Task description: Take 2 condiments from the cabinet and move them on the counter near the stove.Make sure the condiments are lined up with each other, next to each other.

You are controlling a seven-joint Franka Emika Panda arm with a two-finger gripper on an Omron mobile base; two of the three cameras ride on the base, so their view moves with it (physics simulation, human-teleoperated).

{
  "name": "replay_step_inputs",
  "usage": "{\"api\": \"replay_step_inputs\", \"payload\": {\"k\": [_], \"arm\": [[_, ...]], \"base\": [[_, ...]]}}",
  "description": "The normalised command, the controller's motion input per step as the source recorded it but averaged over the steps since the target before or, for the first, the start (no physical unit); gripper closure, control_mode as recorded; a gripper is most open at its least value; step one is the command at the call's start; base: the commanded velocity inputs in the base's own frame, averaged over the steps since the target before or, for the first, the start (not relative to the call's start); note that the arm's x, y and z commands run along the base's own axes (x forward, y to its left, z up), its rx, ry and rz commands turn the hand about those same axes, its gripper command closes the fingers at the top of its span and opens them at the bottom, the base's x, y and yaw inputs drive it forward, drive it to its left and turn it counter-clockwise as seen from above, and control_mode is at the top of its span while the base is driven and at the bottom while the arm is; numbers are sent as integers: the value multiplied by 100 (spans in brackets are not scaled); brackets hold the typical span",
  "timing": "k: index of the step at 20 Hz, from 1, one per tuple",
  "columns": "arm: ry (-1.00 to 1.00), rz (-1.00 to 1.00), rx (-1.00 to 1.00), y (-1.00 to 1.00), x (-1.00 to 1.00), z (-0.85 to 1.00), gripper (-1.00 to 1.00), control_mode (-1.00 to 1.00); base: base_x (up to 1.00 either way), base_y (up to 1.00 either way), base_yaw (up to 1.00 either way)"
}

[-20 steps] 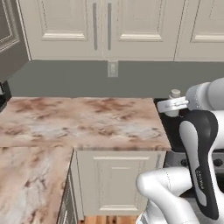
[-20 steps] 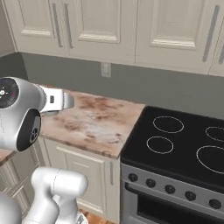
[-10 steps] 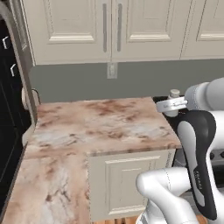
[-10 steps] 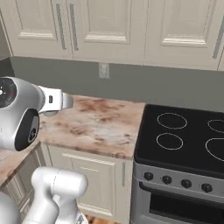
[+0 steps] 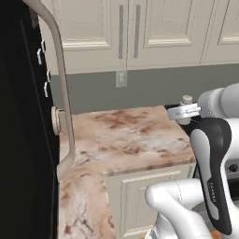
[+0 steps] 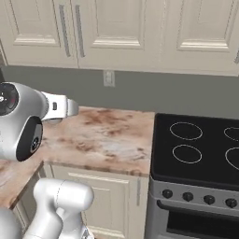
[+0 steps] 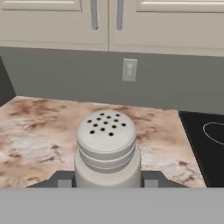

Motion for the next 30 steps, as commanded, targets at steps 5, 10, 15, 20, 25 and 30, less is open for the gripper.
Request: {"api": "replay_step_inputs", "payload": {"k": [5,10,15,20,25,30], "arm": [[0,0,0,0,0,0,100,100],[0,0,0,0,0,0,100,100],[0,0,0,0,0,0,100,100],[0,0,0,0,0,0,100,100],[0,0,0,0,0,0,100,100],[1,0,0,0,3,-8,100,-100]], "base": [[45,38,-14],[57,20,-2],[60,3,0],[61,0,0],[41,0,0],[1,0,0]]}}
